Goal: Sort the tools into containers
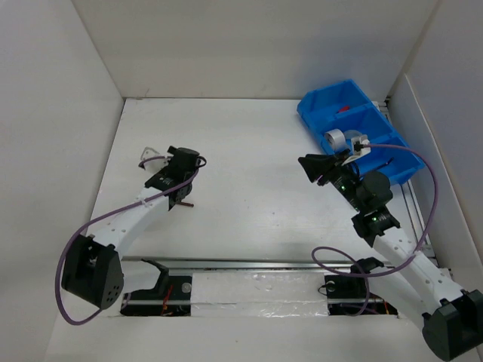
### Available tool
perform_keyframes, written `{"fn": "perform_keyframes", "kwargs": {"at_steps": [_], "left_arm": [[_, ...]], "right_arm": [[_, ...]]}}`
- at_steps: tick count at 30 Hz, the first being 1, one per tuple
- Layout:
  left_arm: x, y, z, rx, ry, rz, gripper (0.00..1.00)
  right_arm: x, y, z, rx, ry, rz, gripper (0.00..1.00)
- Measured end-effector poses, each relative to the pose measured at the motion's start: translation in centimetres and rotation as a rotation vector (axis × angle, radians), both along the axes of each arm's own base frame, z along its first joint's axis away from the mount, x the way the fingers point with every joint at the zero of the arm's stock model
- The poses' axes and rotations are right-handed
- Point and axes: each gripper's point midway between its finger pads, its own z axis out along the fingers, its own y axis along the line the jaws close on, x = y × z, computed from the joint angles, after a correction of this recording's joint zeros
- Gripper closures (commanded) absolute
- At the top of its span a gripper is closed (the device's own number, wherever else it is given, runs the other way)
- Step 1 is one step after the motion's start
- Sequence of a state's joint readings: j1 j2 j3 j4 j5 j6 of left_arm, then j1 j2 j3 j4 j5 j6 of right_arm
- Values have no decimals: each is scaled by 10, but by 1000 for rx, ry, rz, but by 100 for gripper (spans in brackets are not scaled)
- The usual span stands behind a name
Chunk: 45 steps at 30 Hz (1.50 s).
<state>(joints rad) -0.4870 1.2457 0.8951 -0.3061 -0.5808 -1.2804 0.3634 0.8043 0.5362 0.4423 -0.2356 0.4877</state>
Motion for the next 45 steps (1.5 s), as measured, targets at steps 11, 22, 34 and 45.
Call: {"fn": "perform_keyframes", "kwargs": {"at_steps": [11,22,34,45], "left_arm": [[-34,55,-47,-94,130,277,20],[-31,52,-94,-50,326,352,19],[-28,55,-123,-34,479,436,21],[-28,66,-133,-32,535,481,37]], "right_arm": [[4,15,-35,-20,54,41,56],[-5,1,-25,15,5,-20,56],[5,-1,-35,9,34,-51,56],[10,-2,-40,5,49,-67,56]]}}
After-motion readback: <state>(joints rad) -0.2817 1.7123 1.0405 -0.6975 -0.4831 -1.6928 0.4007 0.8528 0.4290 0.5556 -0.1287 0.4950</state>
